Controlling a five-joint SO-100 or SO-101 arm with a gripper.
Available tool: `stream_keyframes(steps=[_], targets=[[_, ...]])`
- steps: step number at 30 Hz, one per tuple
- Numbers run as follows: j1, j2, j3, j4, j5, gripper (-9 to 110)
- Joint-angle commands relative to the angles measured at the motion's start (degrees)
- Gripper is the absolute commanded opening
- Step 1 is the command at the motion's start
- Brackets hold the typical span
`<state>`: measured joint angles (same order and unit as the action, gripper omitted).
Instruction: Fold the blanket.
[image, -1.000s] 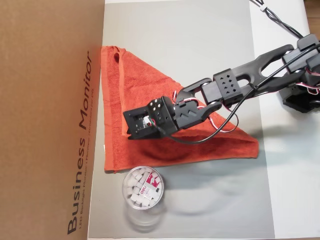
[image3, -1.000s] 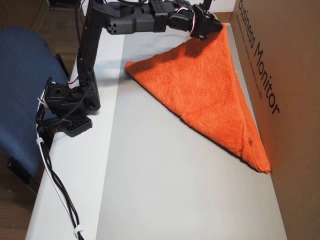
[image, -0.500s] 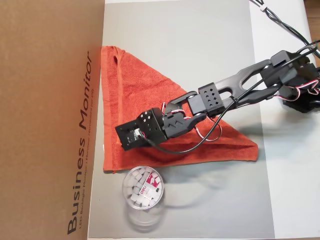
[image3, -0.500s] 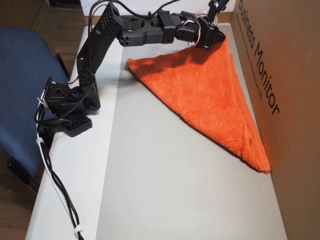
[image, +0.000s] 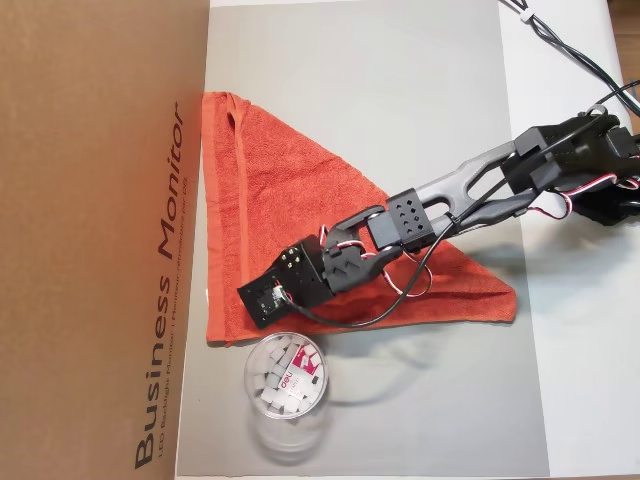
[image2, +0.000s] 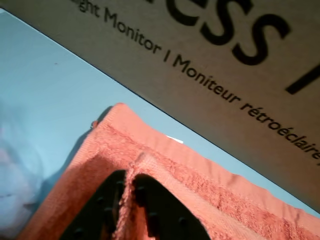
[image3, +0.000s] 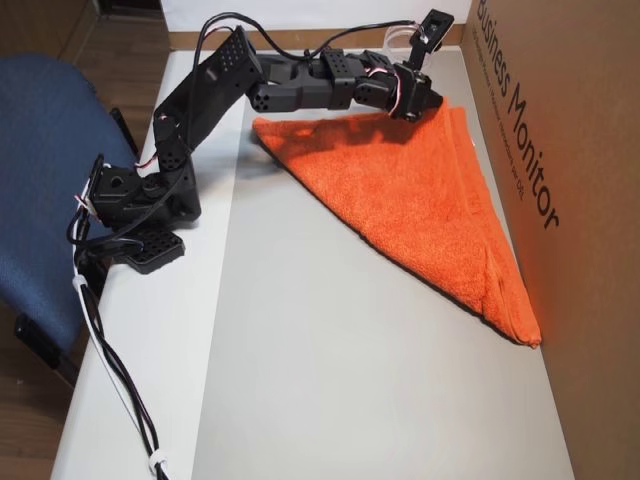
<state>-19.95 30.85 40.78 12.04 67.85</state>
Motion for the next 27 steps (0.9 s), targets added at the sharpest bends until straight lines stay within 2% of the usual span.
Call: stream_keyframes(steps=[1, 10, 18, 27], targets=[[-0.7, 0.5, -3.2, -1.1, -0.4, 0], [-2.2, -1.1, -3.0, -1.1, 0.1, 0], [-2.9, -0.9, -2.4, -1.0, 0.7, 15], [-3.7, 2.5, -1.7, 0.1, 0.6, 15]])
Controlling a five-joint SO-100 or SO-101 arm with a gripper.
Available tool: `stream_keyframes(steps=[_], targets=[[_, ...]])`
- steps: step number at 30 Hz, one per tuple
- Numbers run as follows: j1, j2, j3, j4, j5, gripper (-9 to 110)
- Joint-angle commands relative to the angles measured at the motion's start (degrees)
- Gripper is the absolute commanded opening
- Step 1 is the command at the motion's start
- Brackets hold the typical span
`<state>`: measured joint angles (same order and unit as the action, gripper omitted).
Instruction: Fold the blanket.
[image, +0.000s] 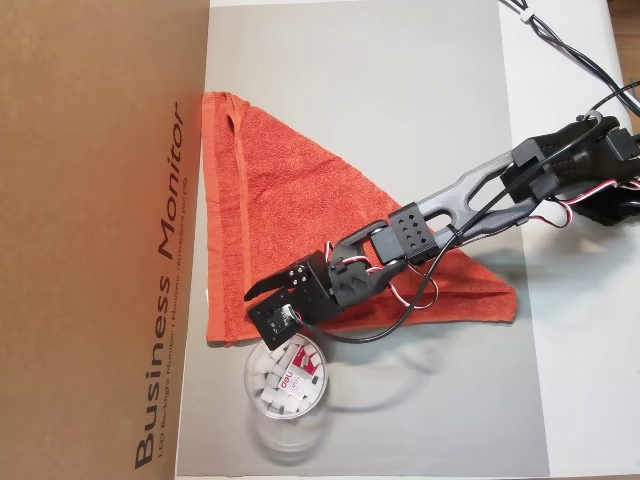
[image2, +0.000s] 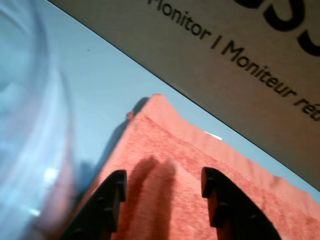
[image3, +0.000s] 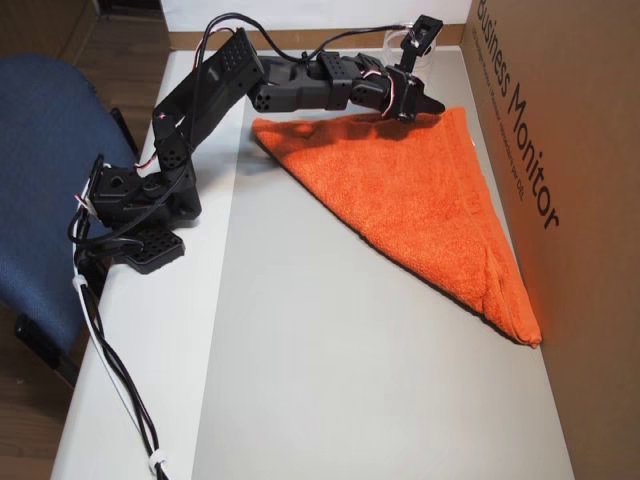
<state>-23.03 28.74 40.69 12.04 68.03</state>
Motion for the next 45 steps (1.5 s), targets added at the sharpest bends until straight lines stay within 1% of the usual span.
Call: stream_keyframes(steps=[1, 5, 27, 29, 34, 37, 45], targets=[[-1.0, 5.9, -0.6, 0.1, 0.4, 15], [-1.1, 12.6, 5.4, 0.1, -0.4, 15], [-0.9, 56.7, 50.0, 0.8, 0.4, 15], [-0.9, 61.3, 53.1, 4.2, -0.2, 15], [-1.1, 72.4, 56.7, 19.2, -0.4, 15], [-1.1, 77.2, 58.4, 25.8, -0.4, 15], [-1.1, 88.2, 66.6, 33.3, -0.5, 16]])
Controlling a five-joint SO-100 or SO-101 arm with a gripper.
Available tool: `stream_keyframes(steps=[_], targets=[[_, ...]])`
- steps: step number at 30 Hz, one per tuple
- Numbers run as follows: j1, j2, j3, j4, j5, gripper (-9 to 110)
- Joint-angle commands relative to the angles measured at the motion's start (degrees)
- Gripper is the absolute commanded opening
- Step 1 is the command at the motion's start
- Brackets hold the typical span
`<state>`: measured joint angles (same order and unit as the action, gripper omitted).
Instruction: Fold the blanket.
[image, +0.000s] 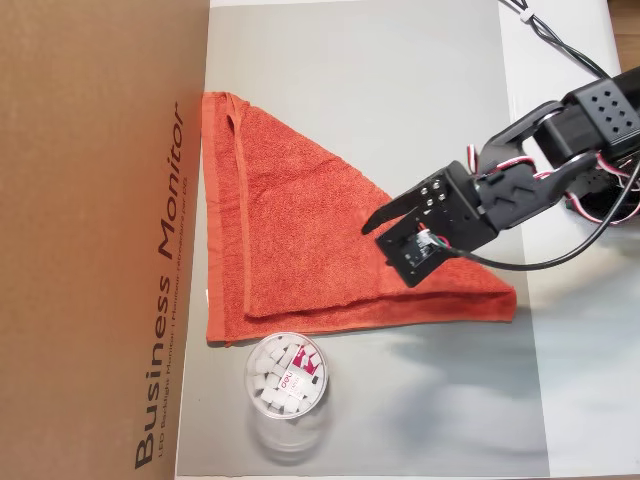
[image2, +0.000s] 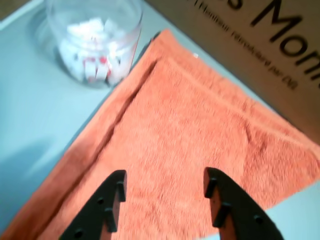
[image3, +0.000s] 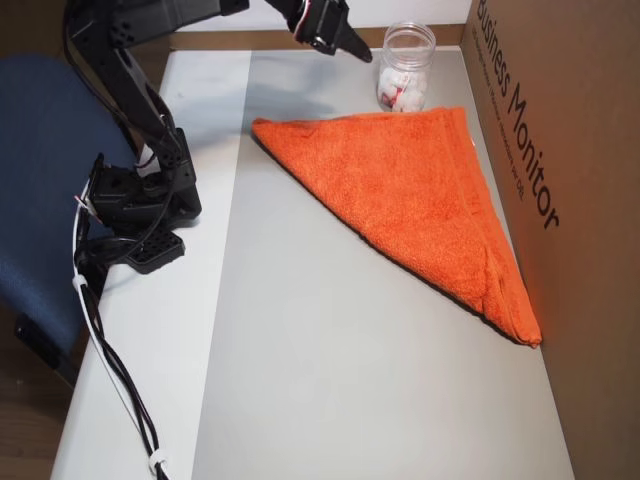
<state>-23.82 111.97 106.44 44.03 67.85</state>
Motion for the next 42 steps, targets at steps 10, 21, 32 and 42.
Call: stream_keyframes(steps=[10, 21, 32, 42], targets=[[-0.4, 18.1, 8.8, 11.2, -10.5, 16], [-7.3, 33.4, 18.4, 26.5, -13.3, 16], [-15.8, 43.9, 33.5, 26.7, -12.7, 21], [-21.0, 43.9, 40.3, 26.6, -13.3, 23]])
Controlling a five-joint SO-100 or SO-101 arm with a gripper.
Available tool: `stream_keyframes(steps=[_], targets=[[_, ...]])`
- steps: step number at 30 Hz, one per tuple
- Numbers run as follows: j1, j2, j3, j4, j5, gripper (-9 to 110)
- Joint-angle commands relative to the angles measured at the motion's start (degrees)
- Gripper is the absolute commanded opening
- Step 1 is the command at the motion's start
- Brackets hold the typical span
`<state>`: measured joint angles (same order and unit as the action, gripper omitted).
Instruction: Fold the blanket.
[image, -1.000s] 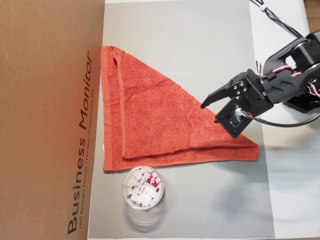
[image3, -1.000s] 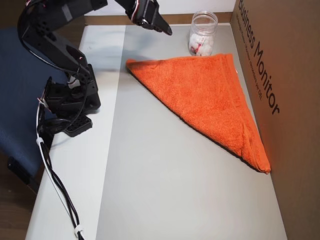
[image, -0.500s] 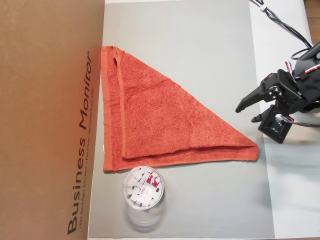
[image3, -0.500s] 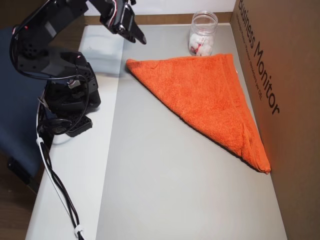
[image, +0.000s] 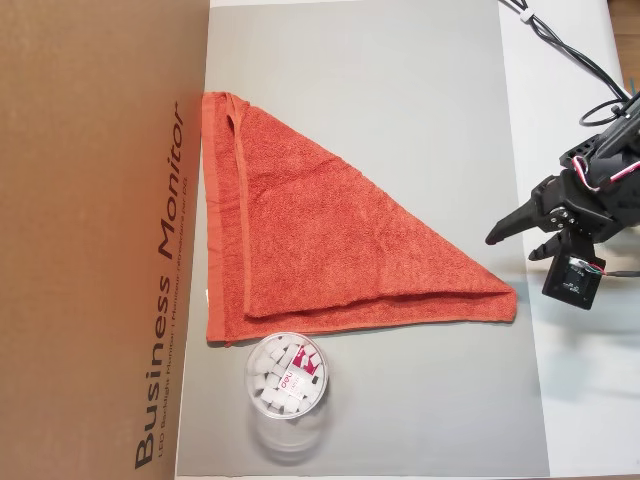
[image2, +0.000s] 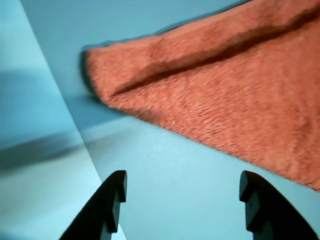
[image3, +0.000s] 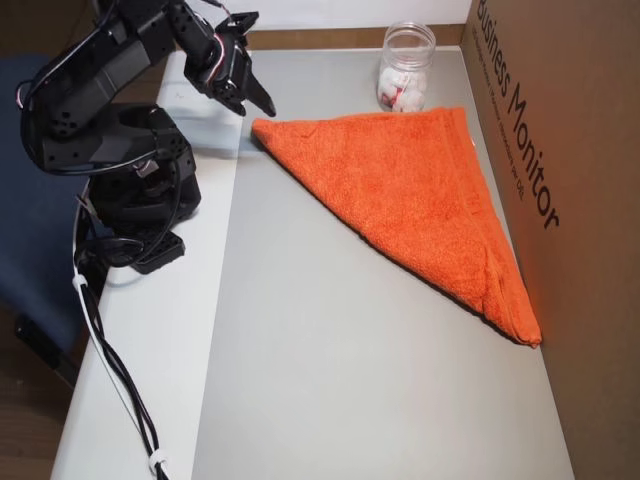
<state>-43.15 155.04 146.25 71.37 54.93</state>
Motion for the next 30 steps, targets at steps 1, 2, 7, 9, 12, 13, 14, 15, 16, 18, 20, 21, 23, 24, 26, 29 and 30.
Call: stream_keyframes(steps=[1, 2, 7, 9, 12, 13, 14, 15, 16, 18, 20, 21, 23, 24, 26, 29, 30], targets=[[-2.2, 0.8, 1.1, -0.7, -0.4, 23], [-2.8, 0.8, 1.7, -0.7, -0.4, 23], [-5.6, 0.8, 4.0, -1.0, -0.4, 23], [-6.7, 0.7, 5.5, -2.9, -0.4, 23], [-7.6, -1.0, 7.6, -7.9, -1.8, 23], [-7.6, -2.5, 7.7, -9.7, -3.8, 23], [-7.6, -4.2, 7.8, -11.2, -6.1, 23], [-7.3, -6.2, 7.6, -12.9, -8.3, 23], [-7.0, -8.3, 7.3, -14.5, -9.8, 23], [-6.9, -12.2, 6.7, -17.8, -11.5, 23], [-6.9, -15.6, 5.9, -21.3, -12.2, 23], [-6.9, -17.2, 5.3, -22.3, -12.2, 23], [-7.3, -19.7, 4.0, -22.9, -12.3, 23], [-7.5, -20.7, 3.5, -23.0, -12.3, 23], [-7.6, -22.3, 3.1, -23.5, -12.3, 23], [-7.2, -24.2, 2.3, -23.6, -12.3, 23], [-6.9, -24.8, 2.2, -24.1, -12.3, 23]])
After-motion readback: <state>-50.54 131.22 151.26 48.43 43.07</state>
